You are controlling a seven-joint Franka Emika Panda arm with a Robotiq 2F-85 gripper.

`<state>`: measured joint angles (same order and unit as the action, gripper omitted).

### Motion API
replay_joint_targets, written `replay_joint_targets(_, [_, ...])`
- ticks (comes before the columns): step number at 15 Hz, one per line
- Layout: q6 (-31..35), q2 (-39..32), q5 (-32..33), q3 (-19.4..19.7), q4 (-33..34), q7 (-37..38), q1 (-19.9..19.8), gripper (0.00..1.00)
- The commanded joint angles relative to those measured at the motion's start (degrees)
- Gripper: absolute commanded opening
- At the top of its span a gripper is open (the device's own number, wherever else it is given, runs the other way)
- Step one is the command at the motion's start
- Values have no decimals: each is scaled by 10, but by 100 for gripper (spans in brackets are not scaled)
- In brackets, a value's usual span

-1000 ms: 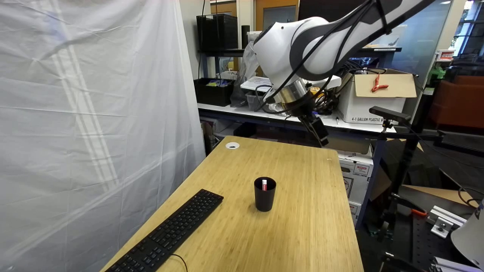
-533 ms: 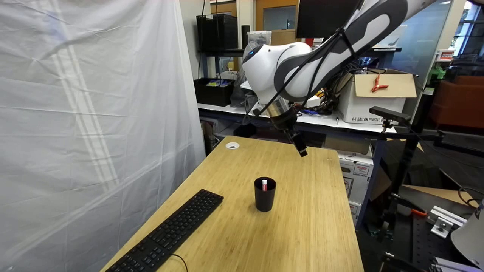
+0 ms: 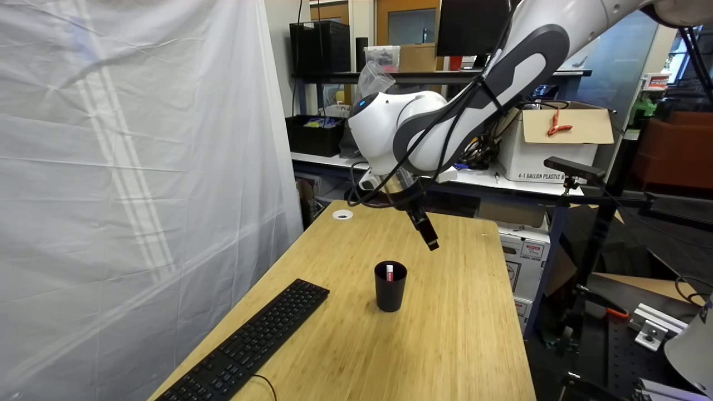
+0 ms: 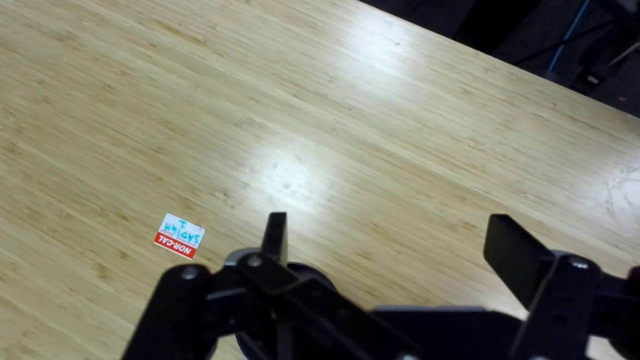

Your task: Remove the orange marker from the black cup

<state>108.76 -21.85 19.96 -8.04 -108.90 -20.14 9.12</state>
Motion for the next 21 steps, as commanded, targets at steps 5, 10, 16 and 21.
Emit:
replay_joint_targets(5, [4,-19,6,1,18,11,2,100])
replay_joint_targets(10, [4,-16,0,-1,12,9,0,100])
replay_joint_targets(16, [4,-16,0,-1,12,9,0,100])
replay_joint_targets(21, [4,-16,0,-1,12,9,0,100])
